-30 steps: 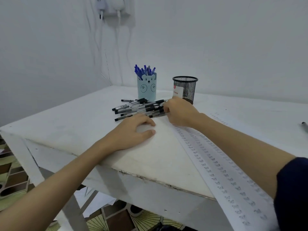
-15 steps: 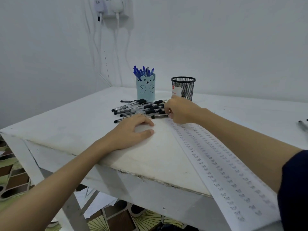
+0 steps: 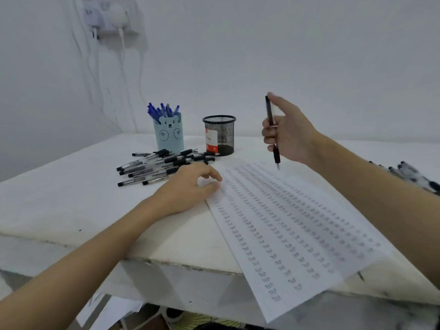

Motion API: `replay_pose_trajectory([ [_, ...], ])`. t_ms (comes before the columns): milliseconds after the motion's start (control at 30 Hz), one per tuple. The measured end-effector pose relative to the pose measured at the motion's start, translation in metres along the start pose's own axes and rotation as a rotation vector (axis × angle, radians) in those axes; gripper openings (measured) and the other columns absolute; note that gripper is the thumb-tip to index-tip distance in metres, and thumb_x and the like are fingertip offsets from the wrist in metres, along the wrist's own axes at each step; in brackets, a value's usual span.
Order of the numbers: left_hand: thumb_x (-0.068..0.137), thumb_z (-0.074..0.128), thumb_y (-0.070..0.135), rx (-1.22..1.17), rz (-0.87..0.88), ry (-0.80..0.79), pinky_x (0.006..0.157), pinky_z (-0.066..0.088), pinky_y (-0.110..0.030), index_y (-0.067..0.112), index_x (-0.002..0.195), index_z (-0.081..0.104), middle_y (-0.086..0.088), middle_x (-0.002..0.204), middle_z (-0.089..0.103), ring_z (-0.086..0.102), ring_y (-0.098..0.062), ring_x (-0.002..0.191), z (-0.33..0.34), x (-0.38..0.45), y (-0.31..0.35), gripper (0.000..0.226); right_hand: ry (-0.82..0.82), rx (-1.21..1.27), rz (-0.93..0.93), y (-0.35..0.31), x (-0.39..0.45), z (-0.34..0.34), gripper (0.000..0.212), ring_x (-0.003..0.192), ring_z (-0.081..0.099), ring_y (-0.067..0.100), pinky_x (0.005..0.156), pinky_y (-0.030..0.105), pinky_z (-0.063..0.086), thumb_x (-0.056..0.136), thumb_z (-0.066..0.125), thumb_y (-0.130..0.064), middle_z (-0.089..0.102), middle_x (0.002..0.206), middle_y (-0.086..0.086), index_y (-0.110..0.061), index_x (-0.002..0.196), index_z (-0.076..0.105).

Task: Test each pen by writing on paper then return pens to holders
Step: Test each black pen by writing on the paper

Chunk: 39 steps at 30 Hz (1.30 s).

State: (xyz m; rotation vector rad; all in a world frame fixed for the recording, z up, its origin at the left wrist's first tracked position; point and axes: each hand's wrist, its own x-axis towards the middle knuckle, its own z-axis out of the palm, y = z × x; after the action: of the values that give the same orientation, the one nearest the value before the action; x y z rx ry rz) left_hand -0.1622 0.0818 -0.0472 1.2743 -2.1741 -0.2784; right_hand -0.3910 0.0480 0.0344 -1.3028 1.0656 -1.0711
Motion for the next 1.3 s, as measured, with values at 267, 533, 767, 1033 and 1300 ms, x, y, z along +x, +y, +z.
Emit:
replay_pose_trajectory([
  [267,0.093,0.05,0.04,0.08,0.025,-0.181,0.09,0.032,-0.021,0.028,0.119,0.056,0.009,0.128,0.053,0.046,-0.005,0.113,0.037,0.048,0.032,0.029,0.181,0.455,-0.001,0.005,-0.01,-0.049,0.049,0.053,0.016,0.017,0.056,0.029,0.021,0.079,0.042,-0.055,0.02,0.05,-0.002,-0.016,0.052,0.029],
  [533,0.094,0.05,0.039,0.048,-0.003,-0.271,0.103,0.03,-0.027,0.032,0.13,0.048,0.009,0.141,0.042,0.04,-0.01,0.126,0.048,0.065,0.039,0.037,0.206,0.429,-0.071,0.013,0.005,-0.049,0.049,0.042,0.035,0.011,0.049,0.021,0.034,0.09,0.052,-0.05,0.051,0.051,0.002,-0.002,0.087,0.062],
  [767,0.087,0.06,0.042,-0.015,0.011,-0.279,0.094,0.028,-0.019,0.034,0.123,0.055,0.016,0.132,0.047,0.041,0.0,0.118,0.048,0.073,0.04,0.037,0.291,-0.005,0.033,0.019,0.019,-0.05,0.07,0.054,0.057,0.025,0.059,0.029,0.041,0.097,0.022,-0.053,0.069,0.069,0.018,-0.002,0.075,0.065],
  [1033,0.088,0.054,0.05,0.007,0.027,-0.308,0.104,0.029,-0.025,0.036,0.129,0.047,0.014,0.14,0.042,0.039,-0.006,0.126,0.058,0.08,0.035,0.044,0.429,-0.342,-0.057,0.045,0.038,-0.05,0.021,0.048,0.043,0.016,0.047,0.021,0.035,0.081,0.065,-0.01,0.051,0.056,0.007,-0.009,0.065,0.05],
  [1300,0.086,0.055,0.051,-0.011,0.057,-0.33,0.106,0.028,-0.028,0.04,0.124,0.046,0.017,0.137,0.042,0.036,-0.003,0.126,0.06,0.087,0.027,0.041,0.381,-0.496,-0.103,0.046,0.043,-0.051,0.031,0.03,0.046,0.011,0.036,0.014,0.034,0.084,0.059,-0.019,0.053,0.038,-0.001,-0.004,0.057,0.057],
])
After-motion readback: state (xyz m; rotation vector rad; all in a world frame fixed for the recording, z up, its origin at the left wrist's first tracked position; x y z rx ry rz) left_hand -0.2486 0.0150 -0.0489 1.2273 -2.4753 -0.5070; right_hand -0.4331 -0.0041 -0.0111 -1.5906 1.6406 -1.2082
